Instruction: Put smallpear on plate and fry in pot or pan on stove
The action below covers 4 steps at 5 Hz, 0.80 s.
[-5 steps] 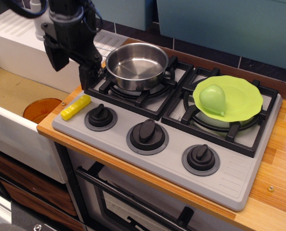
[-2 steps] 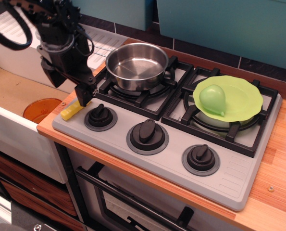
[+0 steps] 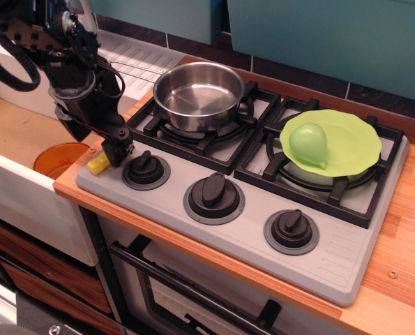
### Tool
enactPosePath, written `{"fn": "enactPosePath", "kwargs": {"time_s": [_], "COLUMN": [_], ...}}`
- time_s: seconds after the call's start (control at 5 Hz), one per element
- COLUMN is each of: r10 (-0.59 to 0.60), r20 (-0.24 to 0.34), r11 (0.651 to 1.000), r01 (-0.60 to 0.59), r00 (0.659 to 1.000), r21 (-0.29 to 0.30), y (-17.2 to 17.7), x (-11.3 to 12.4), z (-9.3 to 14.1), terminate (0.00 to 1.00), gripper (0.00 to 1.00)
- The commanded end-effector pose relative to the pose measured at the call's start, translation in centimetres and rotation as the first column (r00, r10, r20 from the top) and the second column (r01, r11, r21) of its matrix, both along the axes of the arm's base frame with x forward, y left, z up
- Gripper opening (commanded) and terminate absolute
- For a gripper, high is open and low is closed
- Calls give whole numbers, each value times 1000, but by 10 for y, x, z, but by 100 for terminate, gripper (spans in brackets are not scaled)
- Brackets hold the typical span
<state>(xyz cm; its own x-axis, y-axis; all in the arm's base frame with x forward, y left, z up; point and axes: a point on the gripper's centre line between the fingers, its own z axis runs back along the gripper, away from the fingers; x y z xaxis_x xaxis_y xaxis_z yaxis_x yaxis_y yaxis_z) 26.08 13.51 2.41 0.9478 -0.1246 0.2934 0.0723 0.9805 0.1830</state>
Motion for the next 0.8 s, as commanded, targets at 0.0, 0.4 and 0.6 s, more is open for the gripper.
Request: {"fn": "enactPosePath", "kwargs": {"time_s": [0.0,0.4,0.6], "r10": [8,16,26], "r20": [23,-29,-56], "r11": [1000,1000,1000], "r01": [-8,-17,-26], "r00": [1000,999,998], "r21": [-5,-16,-5], "y": [-1,-7,-14], "x": [10,10,14], "z": [-5,-3,0], "terminate": [0,0,0], "gripper": [100,0,0]}}
